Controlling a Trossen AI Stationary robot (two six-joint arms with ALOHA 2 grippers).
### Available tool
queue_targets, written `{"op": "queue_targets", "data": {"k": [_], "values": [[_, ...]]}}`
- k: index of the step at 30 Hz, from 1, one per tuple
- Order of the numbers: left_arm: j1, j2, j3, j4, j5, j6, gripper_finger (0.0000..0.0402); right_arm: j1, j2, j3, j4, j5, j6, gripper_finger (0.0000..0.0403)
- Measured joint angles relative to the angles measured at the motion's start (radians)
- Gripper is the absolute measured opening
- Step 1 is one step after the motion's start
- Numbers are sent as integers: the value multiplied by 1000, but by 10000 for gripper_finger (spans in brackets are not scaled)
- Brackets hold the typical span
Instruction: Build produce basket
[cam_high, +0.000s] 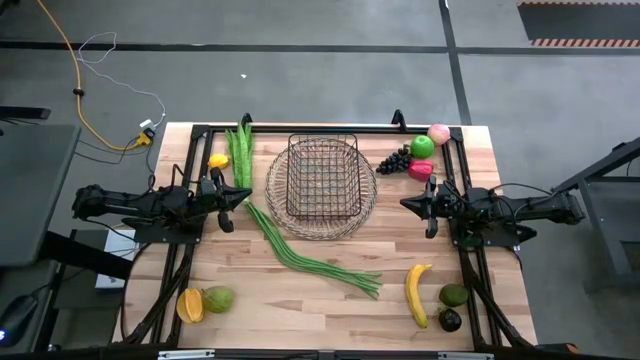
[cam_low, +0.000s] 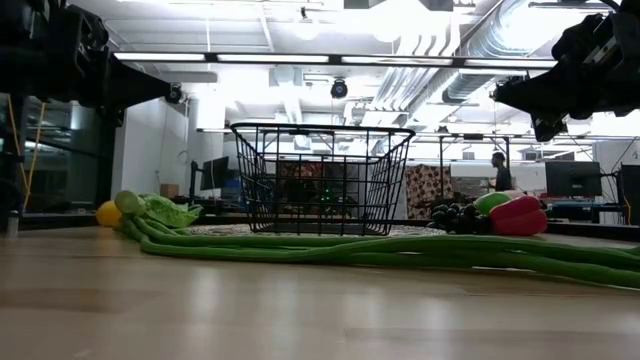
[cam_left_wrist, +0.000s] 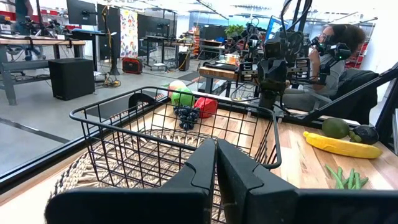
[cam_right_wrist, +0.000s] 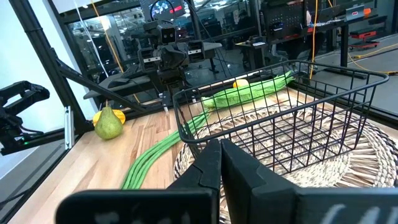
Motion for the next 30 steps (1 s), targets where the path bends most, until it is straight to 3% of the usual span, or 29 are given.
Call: {"op": "queue_targets", "data": {"k": [23, 26, 30], "values": [[0, 0, 0, 0, 0, 0, 5, 0, 0, 0, 0, 1, 0, 2], [0, 0, 0, 0, 0, 0, 5, 0, 1, 0, 44, 39, 30, 2], [0, 0, 0, 0, 0, 0, 5, -1, 1, 0, 232, 158, 111, 2]]}}
